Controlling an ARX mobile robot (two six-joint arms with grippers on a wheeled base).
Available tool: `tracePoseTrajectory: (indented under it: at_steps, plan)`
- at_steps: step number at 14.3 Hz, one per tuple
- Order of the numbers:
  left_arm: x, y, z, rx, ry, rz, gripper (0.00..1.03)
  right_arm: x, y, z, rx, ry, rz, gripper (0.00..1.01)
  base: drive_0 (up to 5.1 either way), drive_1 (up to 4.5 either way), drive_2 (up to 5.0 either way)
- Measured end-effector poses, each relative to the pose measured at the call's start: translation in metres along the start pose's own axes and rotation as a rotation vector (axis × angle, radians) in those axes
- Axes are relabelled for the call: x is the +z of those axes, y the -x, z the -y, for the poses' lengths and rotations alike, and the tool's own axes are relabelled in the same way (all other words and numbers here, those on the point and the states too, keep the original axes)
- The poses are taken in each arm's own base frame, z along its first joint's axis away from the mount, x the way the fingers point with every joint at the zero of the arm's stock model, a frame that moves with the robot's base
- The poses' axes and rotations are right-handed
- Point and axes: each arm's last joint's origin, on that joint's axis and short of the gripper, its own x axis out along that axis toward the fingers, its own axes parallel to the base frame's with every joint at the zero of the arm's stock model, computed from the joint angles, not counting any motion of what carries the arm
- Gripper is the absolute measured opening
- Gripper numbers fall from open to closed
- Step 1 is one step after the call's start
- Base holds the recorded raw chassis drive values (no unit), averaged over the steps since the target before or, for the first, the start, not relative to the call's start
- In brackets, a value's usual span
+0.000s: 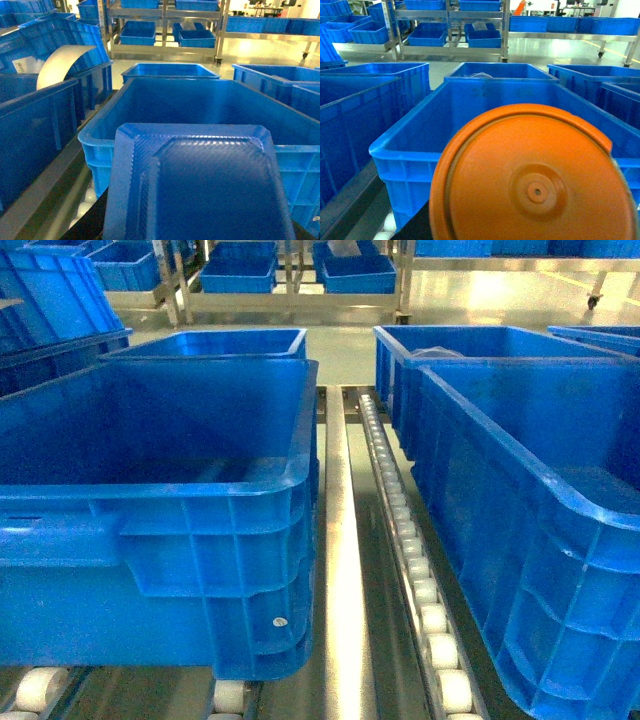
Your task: Sort blue parts and orange caps into right shelf containers
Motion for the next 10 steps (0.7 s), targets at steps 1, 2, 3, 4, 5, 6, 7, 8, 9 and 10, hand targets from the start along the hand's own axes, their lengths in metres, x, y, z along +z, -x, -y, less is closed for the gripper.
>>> tracePoseTrajectory:
  at_steps: [1,2,3,4,5,6,7,8,9,10]
  plan:
    - [0.0,0.0,0.0,0.0,0.0,0.0,0.43,0.0,0.0,0.0,0.0,0.0,0.0,0.44,0.0,0.0,0.0]
    - [0.0,0.0,0.0,0.0,0.0,0.0,0.43,0.0,0.0,0.0,0.0,0.0,0.0,0.44,0.0,0.0,0.0]
    - [0.0,0.0,0.0,0.0,0.0,0.0,0.43,0.0,0.0,0.0,0.0,0.0,0.0,0.44,0.0,0.0,0.0]
    - [0.0,0.0,0.0,0.0,0.0,0.0,0.43,0.0,0.0,0.0,0.0,0.0,0.0,0.44,0.0,0.0,0.0]
    - [0.0,0.0,0.0,0.0,0.0,0.0,0.43,0.0,0.0,0.0,0.0,0.0,0.0,0.44,0.0,0.0,0.0]
    - [0.0,0.0,0.0,0.0,0.0,0.0,0.43,0.0,0.0,0.0,0.0,0.0,0.0,0.44,0.0,0.0,0.0]
    - [0.0,0.0,0.0,0.0,0.0,0.0,0.43,0.0,0.0,0.0,0.0,0.0,0.001,0.44,0.0,0.0,0.0]
    - [0.005,-0.001,0.001,-0.014,-0.001,0.048,0.43,0.01,0.001,-0.001,-0.034,0.043,0.102,0.44,0.0,0.0,0.0]
    - [0.015,-0.006,0.003,-0.033,-0.003,0.123,0.43,0.017,0.001,-0.005,-0.03,0.084,0.172,0.44,0.0,0.0,0.0]
    - [0.024,-0.021,0.007,-0.076,-0.002,0.129,0.43,0.02,-0.005,-0.008,-0.017,0.12,0.163,0.44,0.0,0.0,0.0]
